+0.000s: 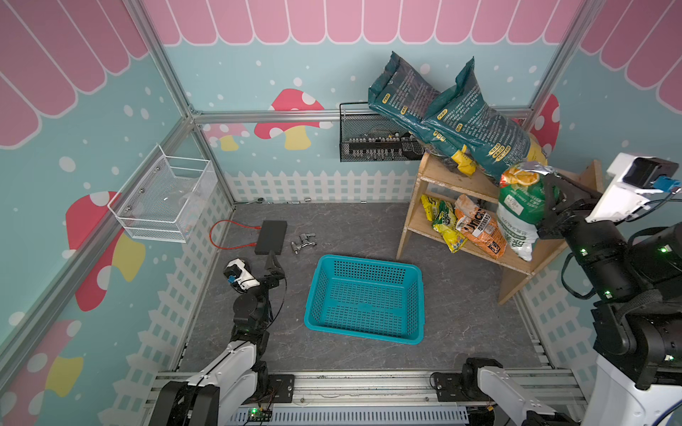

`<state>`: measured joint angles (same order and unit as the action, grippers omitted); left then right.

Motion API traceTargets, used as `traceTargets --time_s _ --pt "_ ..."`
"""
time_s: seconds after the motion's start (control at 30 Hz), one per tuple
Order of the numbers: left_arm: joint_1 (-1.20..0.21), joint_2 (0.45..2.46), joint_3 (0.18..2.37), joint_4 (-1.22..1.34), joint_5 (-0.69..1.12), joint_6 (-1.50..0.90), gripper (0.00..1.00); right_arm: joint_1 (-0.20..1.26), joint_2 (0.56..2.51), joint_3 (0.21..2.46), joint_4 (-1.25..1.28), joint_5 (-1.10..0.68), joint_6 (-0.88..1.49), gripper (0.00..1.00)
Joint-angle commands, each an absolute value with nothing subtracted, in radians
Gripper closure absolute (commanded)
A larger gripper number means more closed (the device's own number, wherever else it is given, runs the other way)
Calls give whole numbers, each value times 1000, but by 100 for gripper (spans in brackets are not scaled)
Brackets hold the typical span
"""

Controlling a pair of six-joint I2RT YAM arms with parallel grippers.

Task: Take down the fertilizer bag from the shelf
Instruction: Pick up the fertilizer bag from the shelf, then place the fertilizer bag in the storage box.

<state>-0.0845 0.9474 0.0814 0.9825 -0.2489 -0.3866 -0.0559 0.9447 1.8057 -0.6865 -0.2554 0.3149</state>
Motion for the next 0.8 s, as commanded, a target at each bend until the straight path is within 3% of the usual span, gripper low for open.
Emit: traceTargets --time_s 0.0,0.53,0.63,0.77 --pt "-80 934 92 971 -241 -384 1 -46 900 1725 -447 -446 413 100" --pt "-79 936 93 966 -243 -381 1 -38 843 1422 -262 -717 589 100" --pt "-79 940 94 966 -244 -382 1 24 852 1377 -270 -677 566 100" --pt "-79 942 95 966 -245 -381 1 213 880 1326 -287 -527 516 100"
